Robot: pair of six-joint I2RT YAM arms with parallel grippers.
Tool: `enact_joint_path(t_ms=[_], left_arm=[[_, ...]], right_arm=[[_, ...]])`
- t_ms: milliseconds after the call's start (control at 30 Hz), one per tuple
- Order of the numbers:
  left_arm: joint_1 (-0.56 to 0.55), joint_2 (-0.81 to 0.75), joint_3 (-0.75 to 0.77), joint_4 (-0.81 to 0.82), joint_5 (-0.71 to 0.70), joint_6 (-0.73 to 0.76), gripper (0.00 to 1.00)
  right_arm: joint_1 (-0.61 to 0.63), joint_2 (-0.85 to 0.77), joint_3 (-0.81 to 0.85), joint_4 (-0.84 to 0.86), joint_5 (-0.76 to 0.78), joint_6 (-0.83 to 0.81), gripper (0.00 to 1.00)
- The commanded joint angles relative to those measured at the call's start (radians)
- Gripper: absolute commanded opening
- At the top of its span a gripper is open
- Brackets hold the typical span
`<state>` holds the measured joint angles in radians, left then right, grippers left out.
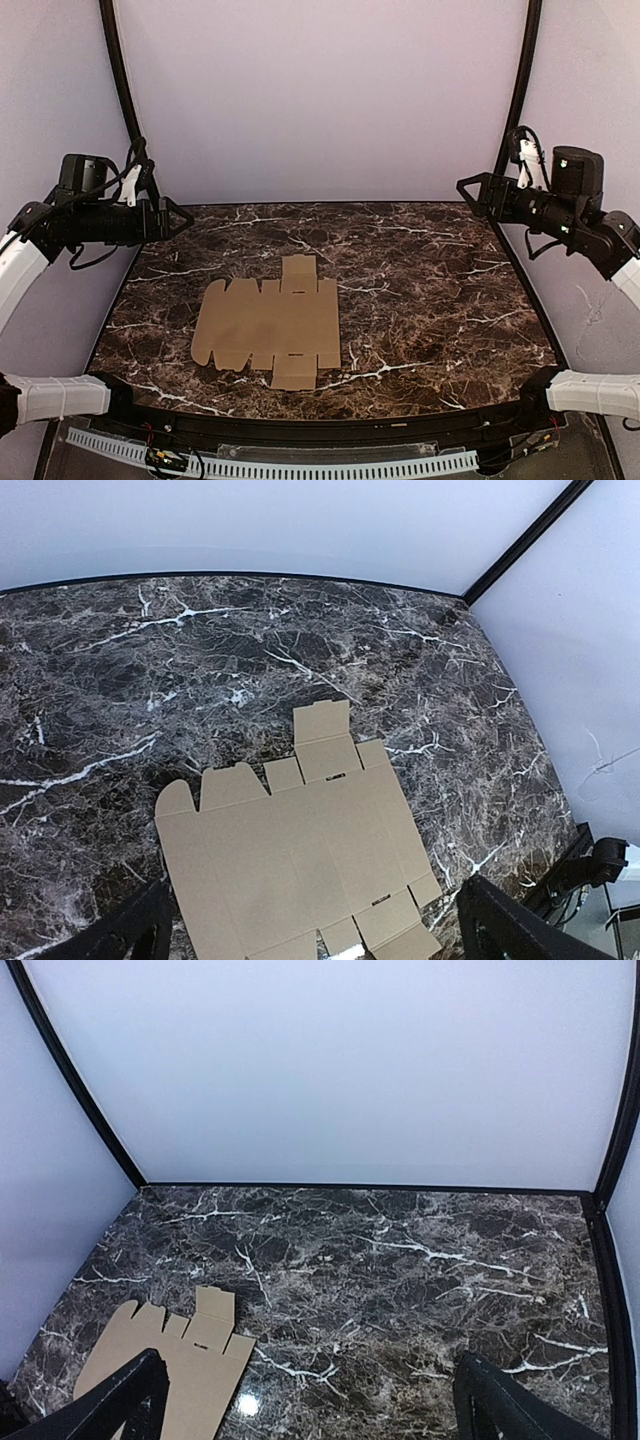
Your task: Fold the paper box
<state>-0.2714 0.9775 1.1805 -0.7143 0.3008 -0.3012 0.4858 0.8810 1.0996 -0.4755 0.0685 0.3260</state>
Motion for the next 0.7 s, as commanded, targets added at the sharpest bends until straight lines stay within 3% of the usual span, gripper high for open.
enact_joint_path(t_ms=[0,467,667], left_arm=[[-0.003,-0.012,-0.031,-0.038,0.048,-0.019,1.00],[-0.006,0.013,-0.197,-0.062,-0.019,-0.134,1.00],[-0.059,0.054,-0.269,-0.021,-0.075,-0.217,1.00]], right_arm=[[0.007,-0.013,0.006,-0.042,-0.012,-0.016,0.99],[0.019,-0.010,-0.136,0.027,-0.240,0.021,0.99],[0.151,0.066,-0.224,0.120,-0.225,0.101,0.99]])
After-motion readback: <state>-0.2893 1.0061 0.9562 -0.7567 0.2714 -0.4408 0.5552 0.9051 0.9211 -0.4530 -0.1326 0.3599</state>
